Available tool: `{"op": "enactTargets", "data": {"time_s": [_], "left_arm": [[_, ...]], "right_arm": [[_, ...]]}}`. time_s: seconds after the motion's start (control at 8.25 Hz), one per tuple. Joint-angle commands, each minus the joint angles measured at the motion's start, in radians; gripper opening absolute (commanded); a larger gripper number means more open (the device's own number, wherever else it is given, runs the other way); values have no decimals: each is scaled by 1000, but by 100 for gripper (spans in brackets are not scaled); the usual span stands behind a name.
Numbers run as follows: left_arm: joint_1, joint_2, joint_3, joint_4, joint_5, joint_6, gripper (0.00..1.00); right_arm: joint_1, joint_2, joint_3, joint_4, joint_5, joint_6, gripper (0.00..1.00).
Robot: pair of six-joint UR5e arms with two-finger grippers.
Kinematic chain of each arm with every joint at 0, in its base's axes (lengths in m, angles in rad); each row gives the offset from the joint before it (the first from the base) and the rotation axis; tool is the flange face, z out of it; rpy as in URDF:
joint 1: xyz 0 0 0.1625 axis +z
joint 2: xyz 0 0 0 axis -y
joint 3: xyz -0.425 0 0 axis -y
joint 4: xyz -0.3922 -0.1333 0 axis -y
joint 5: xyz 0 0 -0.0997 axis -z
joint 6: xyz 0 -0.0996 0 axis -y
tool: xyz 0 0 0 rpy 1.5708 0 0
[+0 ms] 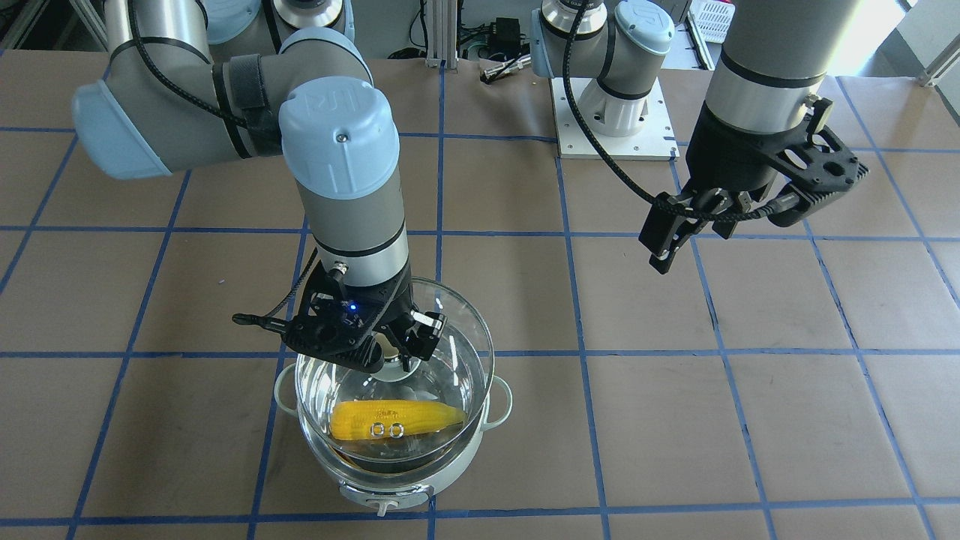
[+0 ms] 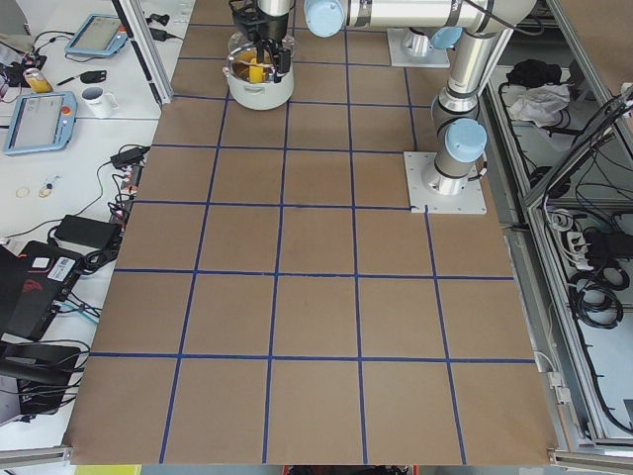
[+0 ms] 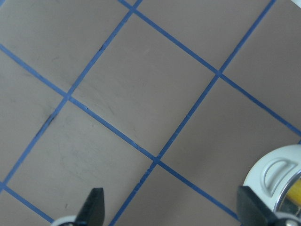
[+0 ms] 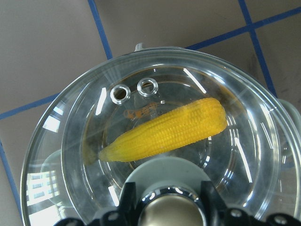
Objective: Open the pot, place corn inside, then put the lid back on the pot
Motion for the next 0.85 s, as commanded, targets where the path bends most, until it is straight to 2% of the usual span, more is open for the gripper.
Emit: {"op": "enactTargets", "data": {"time_s": [0.0, 0.12, 0.36, 0.73], "left_arm": [[-7, 44, -65, 0, 4, 306, 100], [-7, 67, -80, 0, 4, 309, 100], [-10, 129, -132, -2, -5, 418, 100], [-10, 127, -150, 2, 1, 457, 100]], "right_arm": [[6, 31, -5, -11, -18, -53, 29], [5, 35, -5, -11, -42, -71, 29], [5, 43, -3, -11, -35, -58, 29], [5, 55, -2, -25, -34, -45, 29]]}}
